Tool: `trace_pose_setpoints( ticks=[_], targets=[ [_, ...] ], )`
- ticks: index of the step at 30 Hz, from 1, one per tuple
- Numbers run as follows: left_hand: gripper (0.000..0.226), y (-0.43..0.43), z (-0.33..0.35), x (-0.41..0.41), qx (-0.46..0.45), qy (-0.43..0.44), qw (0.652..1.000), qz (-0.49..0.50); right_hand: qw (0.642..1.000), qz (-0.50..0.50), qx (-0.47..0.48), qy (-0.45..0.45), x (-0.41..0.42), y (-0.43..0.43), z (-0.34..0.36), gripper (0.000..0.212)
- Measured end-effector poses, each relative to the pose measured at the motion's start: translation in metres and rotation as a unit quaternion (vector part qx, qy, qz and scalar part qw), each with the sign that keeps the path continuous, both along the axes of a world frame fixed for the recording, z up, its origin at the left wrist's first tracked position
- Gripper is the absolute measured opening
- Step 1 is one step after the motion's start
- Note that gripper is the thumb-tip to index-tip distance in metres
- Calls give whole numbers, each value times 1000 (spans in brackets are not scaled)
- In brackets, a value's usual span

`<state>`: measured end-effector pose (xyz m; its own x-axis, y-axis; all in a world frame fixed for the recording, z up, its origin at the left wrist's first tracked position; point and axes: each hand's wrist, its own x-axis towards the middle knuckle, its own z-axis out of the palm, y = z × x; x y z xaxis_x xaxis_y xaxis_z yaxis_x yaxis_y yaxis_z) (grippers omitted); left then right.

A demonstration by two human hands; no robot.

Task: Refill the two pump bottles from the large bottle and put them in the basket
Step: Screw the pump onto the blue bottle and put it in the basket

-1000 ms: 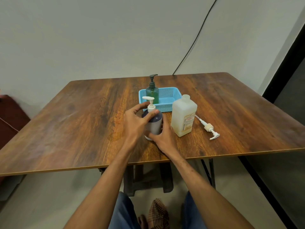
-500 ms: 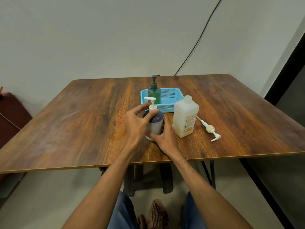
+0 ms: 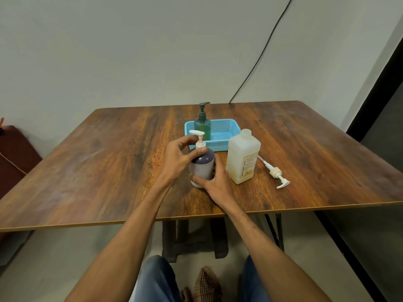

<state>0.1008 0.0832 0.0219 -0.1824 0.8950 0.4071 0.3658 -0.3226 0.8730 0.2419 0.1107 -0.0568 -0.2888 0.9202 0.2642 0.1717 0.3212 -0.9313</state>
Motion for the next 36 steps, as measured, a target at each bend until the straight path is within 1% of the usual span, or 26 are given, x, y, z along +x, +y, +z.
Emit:
trace_pose_setpoints(
  ticks=[1,4,5,8,11,14,18,20,23,27,31,36],
  targets=[
    [37,-4,-2,2,-11,-7,1000,-19,1000,2,-5,0,1,0,1,88],
    [72,-13,-15,6,-61,-21,996,-58,1000,14,-23,-2,5,-1,4,86],
    [77,-14,-20,6,-74,-14,995,-66,999,19,-31,-7,8,-2,5,85],
    [76,-12,-24,-1,-79,25,995,-57,998,34,-43,-37,19,-3,8,84],
    [77,-7,-22,-4,-57,48,997,-31,996,28,-52,-64,25,-3,7,85],
    [80,-3,-17,-1,-17,45,999,21,995,24,-55,-76,24,-6,9,89],
    [78,12,11,7,54,25,995,74,992,21,-44,-113,23,-7,8,79],
    [76,24,31,11,76,34,993,88,989,18,-37,-141,20,-9,5,81],
    [80,50,51,18,81,53,991,95,985,16,-13,-170,17,-8,1,84],
    [82,85,60,28,74,71,990,93,985,20,-11,-172,18,-6,0,86],
    [80,117,52,40,70,51,991,99,985,26,-13,-172,20,-4,-4,85],
    [80,151,30,44,52,58,992,101,986,30,-19,-162,19,-2,-7,83]
  ],
)
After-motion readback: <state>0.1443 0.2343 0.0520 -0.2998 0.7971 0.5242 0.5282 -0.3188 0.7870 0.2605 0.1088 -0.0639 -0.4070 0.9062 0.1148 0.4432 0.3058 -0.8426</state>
